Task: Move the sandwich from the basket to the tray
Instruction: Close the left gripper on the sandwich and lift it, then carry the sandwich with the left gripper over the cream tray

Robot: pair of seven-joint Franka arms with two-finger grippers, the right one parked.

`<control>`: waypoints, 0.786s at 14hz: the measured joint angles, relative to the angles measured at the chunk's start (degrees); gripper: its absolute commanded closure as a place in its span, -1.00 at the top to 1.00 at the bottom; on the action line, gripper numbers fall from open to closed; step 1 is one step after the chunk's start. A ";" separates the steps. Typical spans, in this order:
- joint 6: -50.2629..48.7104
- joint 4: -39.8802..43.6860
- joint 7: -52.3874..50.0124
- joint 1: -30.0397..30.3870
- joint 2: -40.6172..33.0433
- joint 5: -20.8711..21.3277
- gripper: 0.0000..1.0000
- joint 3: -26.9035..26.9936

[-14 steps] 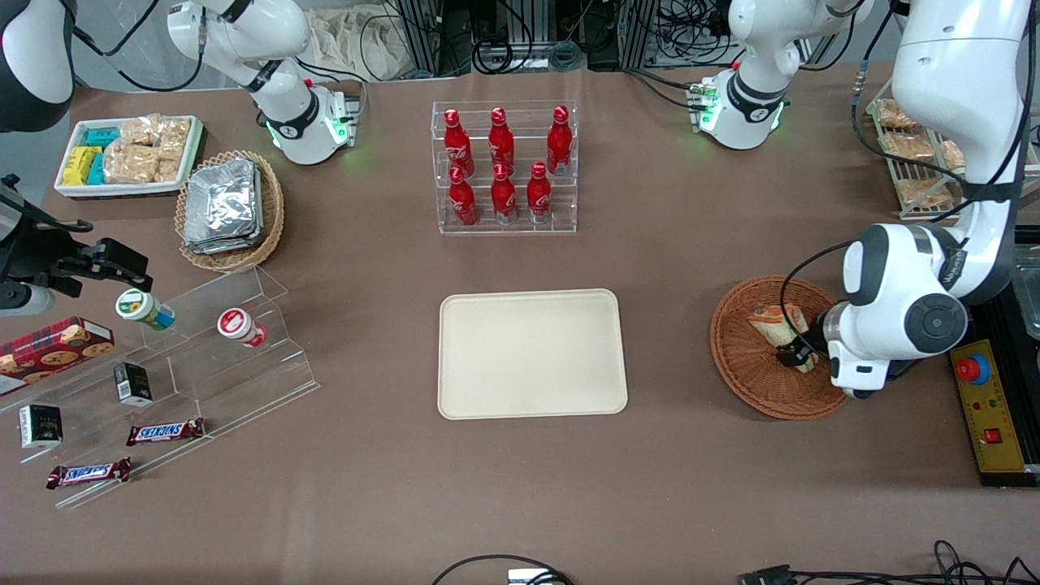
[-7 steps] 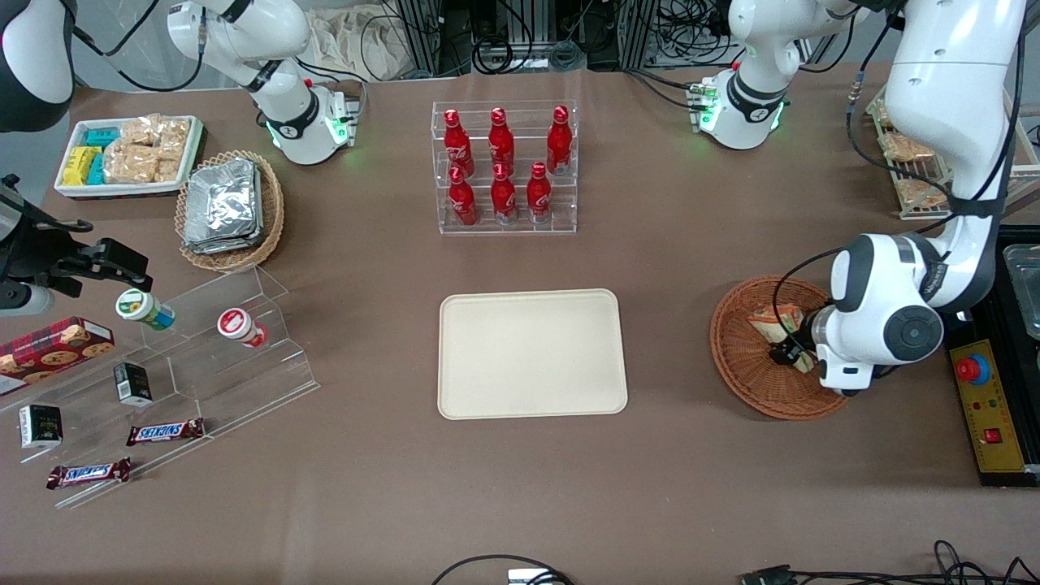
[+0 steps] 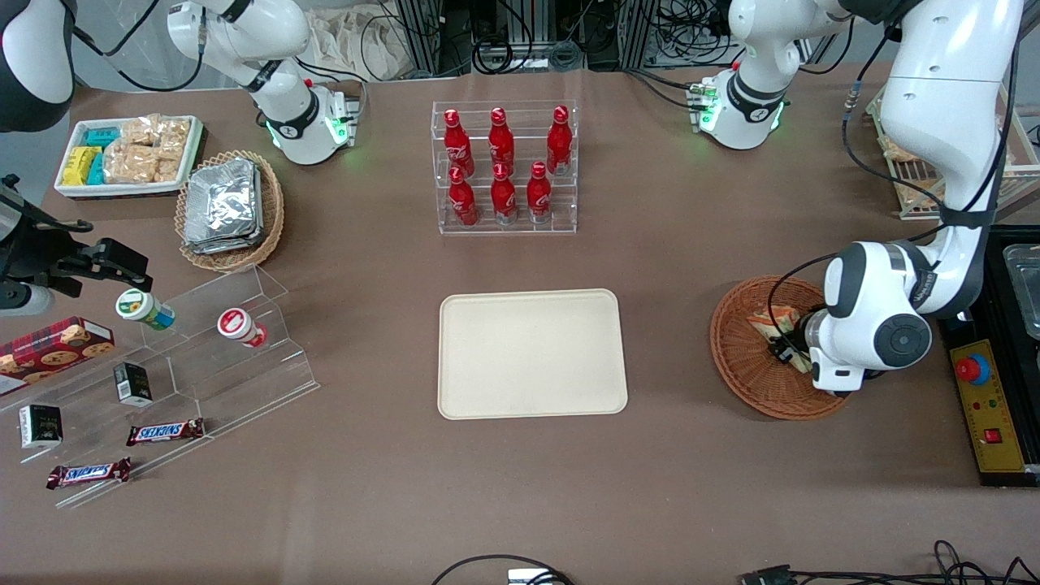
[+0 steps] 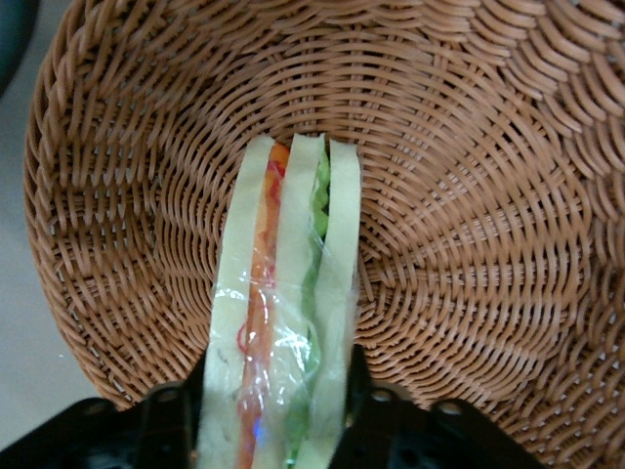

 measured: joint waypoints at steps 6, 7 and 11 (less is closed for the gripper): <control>-8.71 8.13 0.00 0.00 -0.91 -0.03 -1.00 -0.15; -10.44 10.18 0.06 -0.05 -1.20 -0.05 -1.00 -0.49; -12.24 15.09 0.15 -0.54 -2.77 -0.11 -1.00 -7.52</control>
